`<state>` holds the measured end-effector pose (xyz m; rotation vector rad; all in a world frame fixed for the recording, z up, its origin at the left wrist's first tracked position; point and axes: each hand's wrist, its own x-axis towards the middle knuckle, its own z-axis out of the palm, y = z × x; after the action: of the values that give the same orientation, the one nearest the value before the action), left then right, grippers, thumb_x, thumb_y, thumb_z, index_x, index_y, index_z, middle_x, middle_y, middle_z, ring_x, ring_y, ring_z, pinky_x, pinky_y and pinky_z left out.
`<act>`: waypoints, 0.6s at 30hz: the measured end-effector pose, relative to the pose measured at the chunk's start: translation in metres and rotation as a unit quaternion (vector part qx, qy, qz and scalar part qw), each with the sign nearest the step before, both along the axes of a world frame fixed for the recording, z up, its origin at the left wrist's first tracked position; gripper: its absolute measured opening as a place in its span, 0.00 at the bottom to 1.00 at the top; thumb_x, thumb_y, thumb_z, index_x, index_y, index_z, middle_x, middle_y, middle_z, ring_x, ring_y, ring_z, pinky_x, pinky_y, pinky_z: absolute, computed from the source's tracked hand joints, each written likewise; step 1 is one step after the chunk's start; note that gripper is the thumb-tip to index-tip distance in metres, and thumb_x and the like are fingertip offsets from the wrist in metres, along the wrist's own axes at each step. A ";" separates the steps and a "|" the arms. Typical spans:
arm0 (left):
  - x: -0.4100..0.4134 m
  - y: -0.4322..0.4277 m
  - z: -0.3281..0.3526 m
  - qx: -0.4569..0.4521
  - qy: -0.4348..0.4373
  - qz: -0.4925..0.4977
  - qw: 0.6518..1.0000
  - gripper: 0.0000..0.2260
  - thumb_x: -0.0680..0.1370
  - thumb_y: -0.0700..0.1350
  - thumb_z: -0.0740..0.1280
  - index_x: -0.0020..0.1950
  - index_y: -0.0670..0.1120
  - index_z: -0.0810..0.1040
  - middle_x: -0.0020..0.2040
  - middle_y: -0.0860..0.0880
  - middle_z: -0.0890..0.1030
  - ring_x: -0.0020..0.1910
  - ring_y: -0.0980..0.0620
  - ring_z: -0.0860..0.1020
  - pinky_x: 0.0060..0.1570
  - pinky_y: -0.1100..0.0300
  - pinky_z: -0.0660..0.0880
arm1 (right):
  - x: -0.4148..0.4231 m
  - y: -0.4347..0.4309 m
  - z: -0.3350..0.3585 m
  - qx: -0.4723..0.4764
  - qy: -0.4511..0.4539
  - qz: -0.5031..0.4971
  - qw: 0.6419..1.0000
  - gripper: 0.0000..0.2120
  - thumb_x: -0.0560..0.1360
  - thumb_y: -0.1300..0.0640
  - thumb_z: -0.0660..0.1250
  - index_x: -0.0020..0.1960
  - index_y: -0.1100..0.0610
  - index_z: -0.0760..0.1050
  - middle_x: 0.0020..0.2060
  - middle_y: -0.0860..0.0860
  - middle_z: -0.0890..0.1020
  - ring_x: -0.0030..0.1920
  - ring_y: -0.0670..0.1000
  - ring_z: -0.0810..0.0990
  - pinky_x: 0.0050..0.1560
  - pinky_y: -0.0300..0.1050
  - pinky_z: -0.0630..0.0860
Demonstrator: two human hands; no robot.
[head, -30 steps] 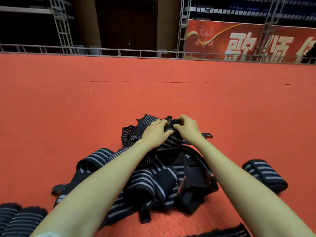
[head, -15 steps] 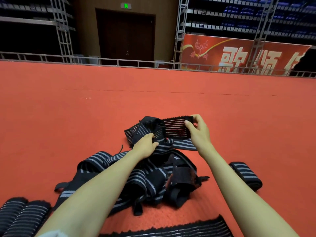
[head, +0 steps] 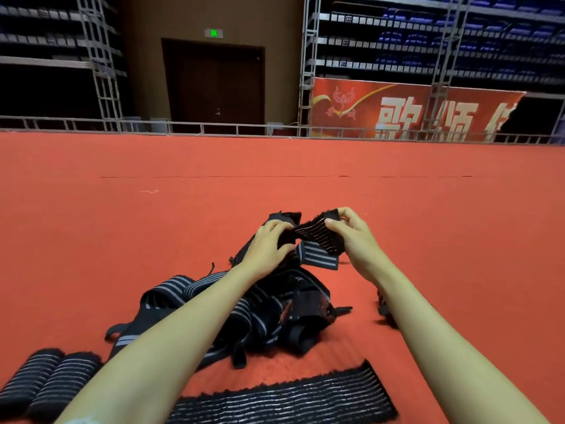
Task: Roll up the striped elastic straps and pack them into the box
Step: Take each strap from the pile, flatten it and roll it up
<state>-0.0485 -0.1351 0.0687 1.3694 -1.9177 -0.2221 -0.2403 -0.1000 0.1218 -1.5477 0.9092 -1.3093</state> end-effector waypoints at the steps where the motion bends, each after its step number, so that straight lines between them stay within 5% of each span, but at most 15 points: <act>1: 0.000 0.005 0.001 -0.008 0.009 -0.025 1.000 0.18 0.75 0.47 0.69 0.65 0.50 0.72 0.63 0.52 0.71 0.65 0.50 0.66 0.65 0.57 0.64 | -0.003 0.002 -0.001 -0.002 0.014 0.017 1.000 0.03 0.79 0.63 0.62 0.48 0.57 0.73 0.37 0.50 0.79 0.34 0.45 0.79 0.33 0.36 0.74; 6: -0.003 0.041 0.000 0.010 0.078 -0.116 0.990 0.07 0.74 0.48 0.71 0.50 0.48 0.80 0.45 0.53 0.79 0.46 0.54 0.76 0.49 0.59 0.71 | -0.004 0.005 -0.016 -0.001 0.106 0.106 0.989 0.02 0.76 0.62 0.67 0.47 0.56 0.76 0.40 0.46 0.83 0.41 0.44 0.80 0.43 0.37 0.76; 9: 0.010 0.052 -0.013 0.027 0.131 -0.060 0.989 0.05 0.76 0.48 0.68 0.46 0.46 0.80 0.42 0.50 0.81 0.41 0.57 0.76 0.46 0.59 0.71 | 0.005 -0.003 -0.024 0.046 0.126 0.120 0.984 0.05 0.77 0.53 0.67 0.49 0.55 0.77 0.44 0.48 0.83 0.46 0.47 0.81 0.49 0.42 0.77; 12: 0.024 0.054 -0.025 0.065 0.204 0.007 0.977 0.04 0.77 0.47 0.68 0.48 0.47 0.78 0.42 0.49 0.82 0.41 0.59 0.77 0.46 0.62 0.72 | 0.023 -0.030 -0.034 0.102 0.099 0.029 0.989 0.06 0.79 0.52 0.64 0.50 0.53 0.76 0.53 0.53 0.81 0.51 0.49 0.80 0.53 0.46 0.79; 15: 0.027 0.055 -0.032 0.093 0.248 0.047 0.963 0.09 0.75 0.49 0.69 0.50 0.47 0.73 0.39 0.51 0.80 0.39 0.55 0.77 0.45 0.60 0.72 | 0.051 -0.052 -0.044 0.146 0.186 -0.025 0.971 0.11 0.78 0.49 0.64 0.57 0.55 0.73 0.52 0.53 0.77 0.46 0.50 0.76 0.47 0.47 0.79; 18: 0.025 0.061 -0.034 0.074 0.134 0.013 0.988 0.06 0.75 0.48 0.70 0.45 0.48 0.74 0.36 0.54 0.78 0.35 0.60 0.72 0.39 0.68 0.67 | 0.073 -0.059 -0.051 0.201 0.247 -0.035 0.947 0.21 0.75 0.46 0.68 0.60 0.56 0.65 0.46 0.52 0.74 0.38 0.48 0.73 0.28 0.36 0.71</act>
<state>-0.0240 -0.0746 0.0343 1.3829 -1.6853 -0.5175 -0.1673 -0.1589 0.0713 -1.5411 1.4553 -0.7174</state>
